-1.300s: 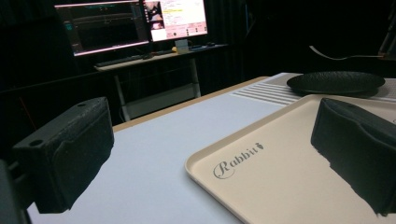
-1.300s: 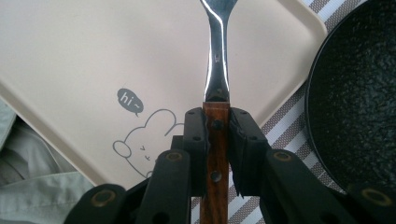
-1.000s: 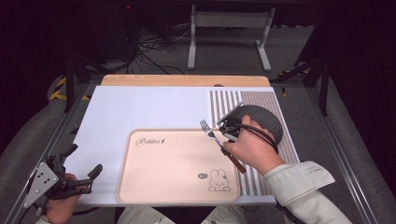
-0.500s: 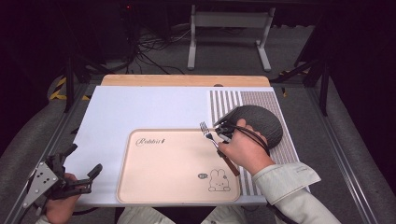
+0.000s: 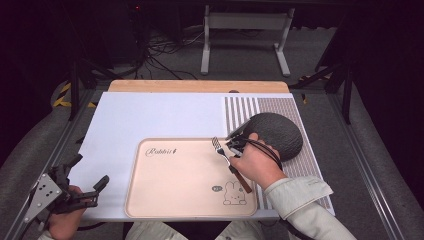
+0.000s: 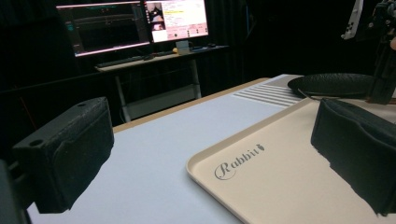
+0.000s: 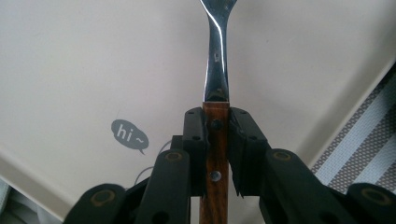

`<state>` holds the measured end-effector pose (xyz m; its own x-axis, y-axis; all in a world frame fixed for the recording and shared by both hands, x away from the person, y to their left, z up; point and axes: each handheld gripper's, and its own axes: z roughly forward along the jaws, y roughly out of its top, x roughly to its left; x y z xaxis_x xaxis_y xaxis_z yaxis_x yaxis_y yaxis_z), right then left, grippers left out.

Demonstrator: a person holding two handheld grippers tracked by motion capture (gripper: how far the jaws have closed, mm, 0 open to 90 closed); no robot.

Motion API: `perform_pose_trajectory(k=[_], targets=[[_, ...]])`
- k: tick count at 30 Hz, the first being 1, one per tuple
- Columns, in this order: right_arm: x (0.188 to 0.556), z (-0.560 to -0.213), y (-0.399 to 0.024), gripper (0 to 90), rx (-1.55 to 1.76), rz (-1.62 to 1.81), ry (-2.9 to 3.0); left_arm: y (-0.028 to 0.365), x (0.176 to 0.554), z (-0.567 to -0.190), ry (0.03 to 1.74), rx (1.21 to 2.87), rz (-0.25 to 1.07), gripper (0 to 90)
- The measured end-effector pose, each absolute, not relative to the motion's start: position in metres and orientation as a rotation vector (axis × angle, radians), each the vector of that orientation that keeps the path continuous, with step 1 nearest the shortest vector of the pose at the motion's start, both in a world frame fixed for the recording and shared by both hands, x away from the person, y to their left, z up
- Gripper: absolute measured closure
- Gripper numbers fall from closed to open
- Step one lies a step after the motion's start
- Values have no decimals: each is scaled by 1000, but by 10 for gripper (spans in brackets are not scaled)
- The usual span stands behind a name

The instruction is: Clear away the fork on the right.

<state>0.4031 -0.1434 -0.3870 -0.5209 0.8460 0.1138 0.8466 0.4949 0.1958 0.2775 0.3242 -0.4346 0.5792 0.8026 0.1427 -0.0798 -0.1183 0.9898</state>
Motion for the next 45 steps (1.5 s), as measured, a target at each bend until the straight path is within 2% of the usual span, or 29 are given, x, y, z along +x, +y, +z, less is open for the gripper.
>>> perform_pose_trajectory(k=[26,33,35,40,45], targets=[[402,-409,-140,779,-1527,-264,-2667,324,278,-434,640,1513,847,0],[404,-405,-140,663,-1519,-290,-2697,324,278,-434,641,1513,849,1],[404,-402,-138,696,-1495,-316,-2727,324,277,-434,641,1513,850,0],[404,-392,-133,898,-1382,-379,-2816,324,277,-434,643,1509,850,1],[404,-384,-125,900,-1219,-489,-2916,324,278,-434,641,1511,851,1]])
